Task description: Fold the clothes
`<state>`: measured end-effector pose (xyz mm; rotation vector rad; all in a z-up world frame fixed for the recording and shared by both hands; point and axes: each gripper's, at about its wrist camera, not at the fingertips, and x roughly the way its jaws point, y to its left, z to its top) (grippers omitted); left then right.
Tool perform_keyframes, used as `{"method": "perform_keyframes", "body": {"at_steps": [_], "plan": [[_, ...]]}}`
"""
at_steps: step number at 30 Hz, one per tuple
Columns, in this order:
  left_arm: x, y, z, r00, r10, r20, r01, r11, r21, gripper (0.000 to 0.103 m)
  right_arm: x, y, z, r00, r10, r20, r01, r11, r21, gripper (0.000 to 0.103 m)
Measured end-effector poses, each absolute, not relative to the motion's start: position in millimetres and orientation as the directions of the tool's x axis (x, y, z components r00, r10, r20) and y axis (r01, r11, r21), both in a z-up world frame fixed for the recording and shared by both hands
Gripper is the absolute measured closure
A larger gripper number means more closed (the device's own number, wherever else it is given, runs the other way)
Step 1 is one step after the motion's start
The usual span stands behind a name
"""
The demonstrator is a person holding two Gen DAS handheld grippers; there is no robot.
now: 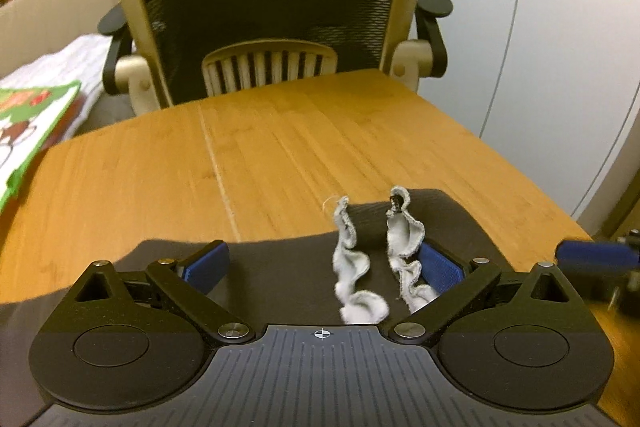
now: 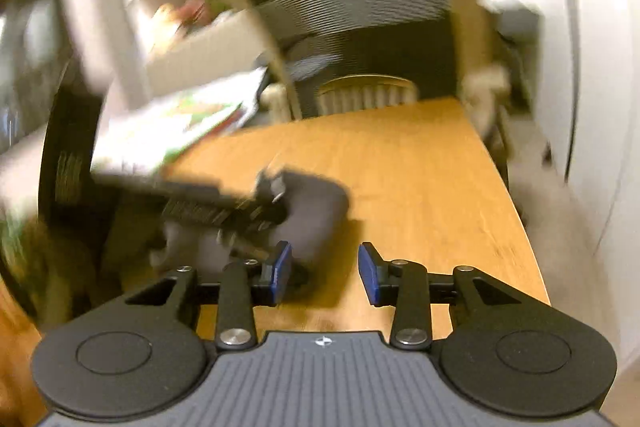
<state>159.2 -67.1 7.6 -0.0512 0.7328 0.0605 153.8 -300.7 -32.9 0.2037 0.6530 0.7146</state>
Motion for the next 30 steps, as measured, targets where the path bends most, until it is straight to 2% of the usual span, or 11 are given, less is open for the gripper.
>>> {"method": "perform_keyframes", "body": {"at_steps": [3, 7, 15, 17, 20, 21, 24, 26, 28, 30], "plan": [[158.7, -61.4, 5.5, 0.741, 0.022, -0.671, -0.078, 0.995, -0.054, 0.0, 169.8, -306.7, -39.0, 0.571, 0.664, -0.483, -0.448, 0.744, 0.496, 0.06], [155.8, -51.0, 4.4, 0.74, 0.007, -0.672, -0.096, 0.991, -0.095, 0.0, 178.8, -286.9, -51.0, 0.551, 0.664, -0.505, -0.429, 0.745, 0.511, 0.051], [135.4, -11.4, 6.4, 0.768, -0.045, -0.639, -0.163, 0.951, -0.263, 0.001, 189.4, -244.9, -60.6, 0.473, 0.705, -0.528, -0.44, 0.708, 0.552, 0.051], [130.4, -2.3, 9.5, 0.776, -0.05, -0.629, -0.18, 0.938, -0.297, 0.001, 184.5, -235.2, -58.7, 0.46, 0.705, -0.54, -0.463, 0.709, 0.532, 0.058], [121.9, 6.9, 19.0, 0.791, -0.036, -0.611, -0.198, 0.93, -0.311, 0.004, 169.2, -212.3, -44.7, 0.522, 0.636, -0.568, -0.551, 0.76, 0.345, 0.065], [119.5, 8.2, 23.5, 0.796, -0.034, -0.605, -0.198, 0.929, -0.312, 0.007, 161.6, -202.0, -38.9, 0.553, 0.605, -0.573, -0.588, 0.771, 0.246, 0.065], [116.4, 2.3, 35.2, 0.802, -0.059, -0.594, -0.166, 0.934, -0.316, 0.026, 133.4, -169.5, -30.9, 0.645, 0.524, -0.557, -0.657, 0.752, -0.053, 0.065], [115.9, -7.8, 38.7, 0.802, -0.103, -0.589, -0.123, 0.936, -0.331, 0.029, 113.0, -149.6, -32.7, 0.702, 0.477, -0.529, -0.663, 0.709, -0.241, 0.065], [119.4, -19.2, 39.1, 0.794, -0.141, -0.592, -0.089, 0.935, -0.342, 0.034, 97.6, -135.7, -38.8, 0.744, 0.441, -0.502, -0.647, 0.664, -0.374, 0.065], [124.8, -29.9, 39.3, 0.782, -0.171, -0.599, -0.063, 0.935, -0.35, 0.038, 88.7, -127.3, -43.3, 0.767, 0.421, -0.484, -0.63, 0.634, -0.448, 0.065]]}}
